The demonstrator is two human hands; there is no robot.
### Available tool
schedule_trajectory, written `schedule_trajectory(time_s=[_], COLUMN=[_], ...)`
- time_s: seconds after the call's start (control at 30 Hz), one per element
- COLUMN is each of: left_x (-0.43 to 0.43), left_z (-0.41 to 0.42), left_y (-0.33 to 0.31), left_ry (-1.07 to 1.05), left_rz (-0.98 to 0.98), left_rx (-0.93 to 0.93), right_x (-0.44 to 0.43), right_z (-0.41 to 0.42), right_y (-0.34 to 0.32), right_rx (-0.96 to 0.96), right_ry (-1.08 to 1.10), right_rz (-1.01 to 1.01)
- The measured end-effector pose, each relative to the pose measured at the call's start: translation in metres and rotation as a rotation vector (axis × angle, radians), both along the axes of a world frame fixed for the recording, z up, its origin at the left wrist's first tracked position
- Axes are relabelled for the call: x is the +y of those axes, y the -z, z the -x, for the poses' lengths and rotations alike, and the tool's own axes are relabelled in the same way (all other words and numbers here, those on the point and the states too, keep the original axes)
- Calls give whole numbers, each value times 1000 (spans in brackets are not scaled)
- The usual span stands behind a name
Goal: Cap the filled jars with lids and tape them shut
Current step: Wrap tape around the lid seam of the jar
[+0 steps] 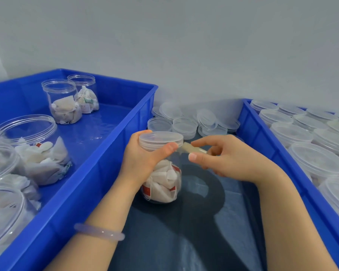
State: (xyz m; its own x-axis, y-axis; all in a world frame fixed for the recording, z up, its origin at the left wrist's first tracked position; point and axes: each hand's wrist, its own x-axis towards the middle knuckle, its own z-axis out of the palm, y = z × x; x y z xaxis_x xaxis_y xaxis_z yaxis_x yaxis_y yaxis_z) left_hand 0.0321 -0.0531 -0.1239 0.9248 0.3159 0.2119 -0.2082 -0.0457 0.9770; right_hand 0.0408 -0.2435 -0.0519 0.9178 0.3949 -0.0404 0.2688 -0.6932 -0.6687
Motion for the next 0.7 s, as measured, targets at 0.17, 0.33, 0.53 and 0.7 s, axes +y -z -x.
schedule_trajectory(time_s=[0.17,0.33,0.53,0.7], left_x=[1,1,4,-2], left_z=[0,0,0,3], left_y=[3,6,9,8], left_ry=[148,270,350,325], left_rz=[96,97,94,56], left_rx=[53,73,68,13], right_x=[-3,-6,-3,-8], right_z=[-2,-4,-3,-5], right_y=[0,1,3,2], right_rx=[-14,-10,34,77], right_ry=[66,88,55,22], right_rz=[-30,-43,-44,-33])
